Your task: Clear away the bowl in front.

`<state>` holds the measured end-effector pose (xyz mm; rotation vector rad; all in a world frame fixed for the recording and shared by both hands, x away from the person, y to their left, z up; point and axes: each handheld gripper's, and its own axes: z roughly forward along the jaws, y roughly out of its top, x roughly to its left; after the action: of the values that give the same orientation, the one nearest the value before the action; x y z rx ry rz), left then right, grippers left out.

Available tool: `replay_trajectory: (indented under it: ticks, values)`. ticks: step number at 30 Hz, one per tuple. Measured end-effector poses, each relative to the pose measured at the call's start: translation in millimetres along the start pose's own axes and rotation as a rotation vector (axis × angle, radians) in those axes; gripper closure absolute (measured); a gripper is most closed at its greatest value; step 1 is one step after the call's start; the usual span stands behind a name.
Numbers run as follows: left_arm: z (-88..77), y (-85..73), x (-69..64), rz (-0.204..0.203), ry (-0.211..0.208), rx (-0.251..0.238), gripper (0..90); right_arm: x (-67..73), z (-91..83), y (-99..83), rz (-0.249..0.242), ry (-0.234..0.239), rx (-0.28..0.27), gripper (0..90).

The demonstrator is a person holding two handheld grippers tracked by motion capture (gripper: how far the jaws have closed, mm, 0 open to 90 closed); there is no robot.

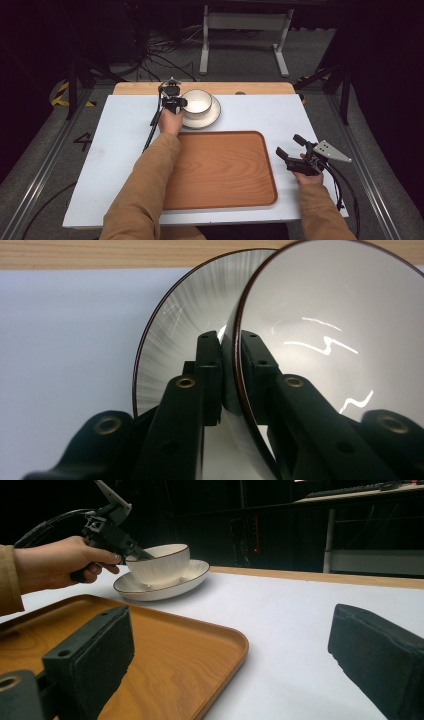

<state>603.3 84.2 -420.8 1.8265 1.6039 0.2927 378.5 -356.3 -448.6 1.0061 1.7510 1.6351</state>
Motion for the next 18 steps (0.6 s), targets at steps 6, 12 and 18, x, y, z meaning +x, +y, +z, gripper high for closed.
replay_trajectory:
  ticks: [6, 12, 18]
  values:
    - [0.2, 0.0, -0.6, -0.013, 0.001, -0.005, 81.6, 0.0, 0.0, 0.0, 0.004, 0.000, 0.000, 5.0]
    - [-1.0, 0.5, -0.3, -0.021, 0.000, -0.005, 82.3, -0.4, -0.4, 0.0, 0.007, 0.001, -0.001, 5.1]
    - [-6.4, 1.7, -1.0, -0.026, -0.017, -0.012, 82.0, -0.5, -0.6, 0.0, 0.008, 0.000, -0.001, 5.1]
